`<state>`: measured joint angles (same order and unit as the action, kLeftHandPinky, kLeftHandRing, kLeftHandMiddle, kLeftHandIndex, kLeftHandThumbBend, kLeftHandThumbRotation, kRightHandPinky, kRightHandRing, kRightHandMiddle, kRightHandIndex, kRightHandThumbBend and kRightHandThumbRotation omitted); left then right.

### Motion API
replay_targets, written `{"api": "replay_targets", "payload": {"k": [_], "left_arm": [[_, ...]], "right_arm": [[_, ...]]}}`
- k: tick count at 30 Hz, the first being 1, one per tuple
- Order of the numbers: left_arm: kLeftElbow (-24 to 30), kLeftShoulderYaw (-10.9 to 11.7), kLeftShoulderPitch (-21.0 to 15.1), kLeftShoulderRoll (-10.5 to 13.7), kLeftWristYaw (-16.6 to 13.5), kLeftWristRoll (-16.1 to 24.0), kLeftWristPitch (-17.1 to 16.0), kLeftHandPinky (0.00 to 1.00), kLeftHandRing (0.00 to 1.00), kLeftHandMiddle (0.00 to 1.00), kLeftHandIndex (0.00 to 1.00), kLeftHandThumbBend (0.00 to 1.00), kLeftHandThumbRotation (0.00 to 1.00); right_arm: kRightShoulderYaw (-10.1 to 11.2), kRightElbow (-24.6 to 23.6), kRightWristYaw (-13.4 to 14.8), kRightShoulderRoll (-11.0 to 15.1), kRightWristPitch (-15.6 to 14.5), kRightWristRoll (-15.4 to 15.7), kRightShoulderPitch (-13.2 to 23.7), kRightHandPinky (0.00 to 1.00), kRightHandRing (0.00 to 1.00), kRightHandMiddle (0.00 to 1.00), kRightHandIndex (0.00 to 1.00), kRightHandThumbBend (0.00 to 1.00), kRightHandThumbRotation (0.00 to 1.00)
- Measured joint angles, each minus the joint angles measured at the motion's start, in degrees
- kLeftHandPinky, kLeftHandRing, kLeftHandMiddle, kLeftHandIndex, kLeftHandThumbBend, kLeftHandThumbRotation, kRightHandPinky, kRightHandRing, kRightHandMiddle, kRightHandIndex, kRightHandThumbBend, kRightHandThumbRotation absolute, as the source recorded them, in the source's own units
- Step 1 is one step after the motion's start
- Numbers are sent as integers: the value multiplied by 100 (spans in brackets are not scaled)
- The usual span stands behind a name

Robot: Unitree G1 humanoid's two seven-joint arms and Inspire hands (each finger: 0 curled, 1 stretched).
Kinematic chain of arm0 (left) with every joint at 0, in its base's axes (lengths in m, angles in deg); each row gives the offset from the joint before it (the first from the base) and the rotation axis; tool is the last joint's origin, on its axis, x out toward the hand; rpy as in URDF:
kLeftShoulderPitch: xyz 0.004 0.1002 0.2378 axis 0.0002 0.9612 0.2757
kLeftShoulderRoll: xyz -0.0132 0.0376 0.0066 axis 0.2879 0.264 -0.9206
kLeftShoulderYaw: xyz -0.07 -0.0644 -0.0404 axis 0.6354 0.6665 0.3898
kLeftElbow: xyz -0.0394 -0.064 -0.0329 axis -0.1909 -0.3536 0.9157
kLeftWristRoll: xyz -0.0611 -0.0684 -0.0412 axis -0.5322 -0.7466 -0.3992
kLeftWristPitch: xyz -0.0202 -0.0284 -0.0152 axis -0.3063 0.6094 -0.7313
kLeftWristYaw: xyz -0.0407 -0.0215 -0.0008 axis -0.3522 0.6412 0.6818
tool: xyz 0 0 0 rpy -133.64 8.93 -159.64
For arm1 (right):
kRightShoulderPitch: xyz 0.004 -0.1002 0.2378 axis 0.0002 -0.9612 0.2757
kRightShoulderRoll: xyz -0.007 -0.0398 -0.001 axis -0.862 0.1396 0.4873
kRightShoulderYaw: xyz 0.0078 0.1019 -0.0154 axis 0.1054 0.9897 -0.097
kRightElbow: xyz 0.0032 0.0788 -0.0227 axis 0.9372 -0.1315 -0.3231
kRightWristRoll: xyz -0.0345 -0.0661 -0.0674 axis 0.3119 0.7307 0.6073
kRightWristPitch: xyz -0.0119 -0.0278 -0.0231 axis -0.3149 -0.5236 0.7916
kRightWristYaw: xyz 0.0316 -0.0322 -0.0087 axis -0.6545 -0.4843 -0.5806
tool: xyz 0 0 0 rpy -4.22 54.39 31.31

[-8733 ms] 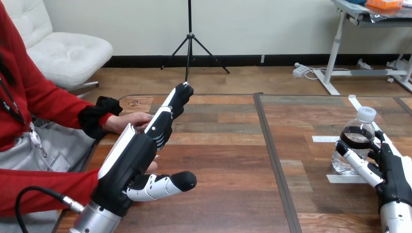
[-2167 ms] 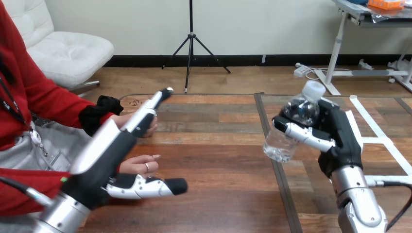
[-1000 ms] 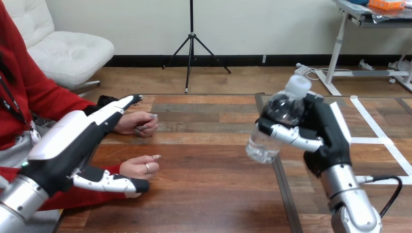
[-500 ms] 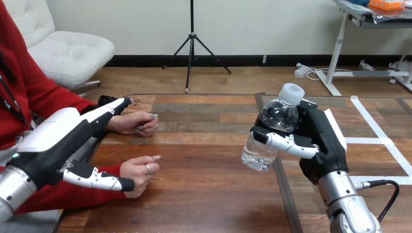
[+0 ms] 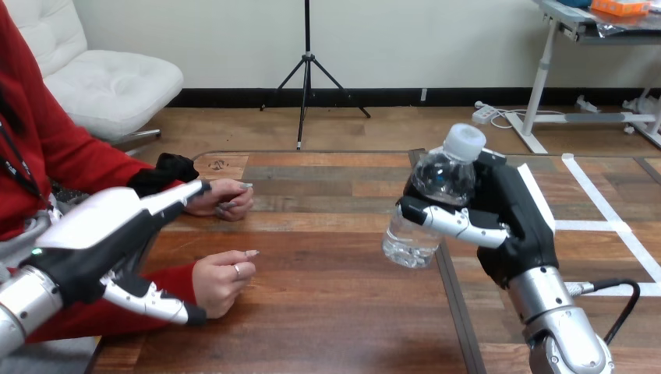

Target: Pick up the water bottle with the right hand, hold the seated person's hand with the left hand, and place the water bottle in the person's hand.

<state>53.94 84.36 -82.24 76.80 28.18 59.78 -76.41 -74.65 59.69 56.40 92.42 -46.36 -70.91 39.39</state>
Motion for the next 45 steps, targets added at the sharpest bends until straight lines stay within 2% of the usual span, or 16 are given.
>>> {"api": "replay_targets", "payload": {"k": [17,31,45], "left_arm": [[-1070,-553,-397,37,-301,650,-175,82,89,90,92,100,38],[-1713,-945,-827,37,-506,886,-166,78,85,86,88,100,31],[-2201,-1294,-1251,31,-736,959,-147,70,77,81,84,100,26]], "right_arm": [[-64,-424,-3,-3,-258,-89,-37,32,38,44,45,88,0],[-133,-818,20,-10,-457,-91,-201,31,37,44,45,87,0],[-220,-1165,24,-12,-479,-90,-308,31,37,44,45,86,0]]}}
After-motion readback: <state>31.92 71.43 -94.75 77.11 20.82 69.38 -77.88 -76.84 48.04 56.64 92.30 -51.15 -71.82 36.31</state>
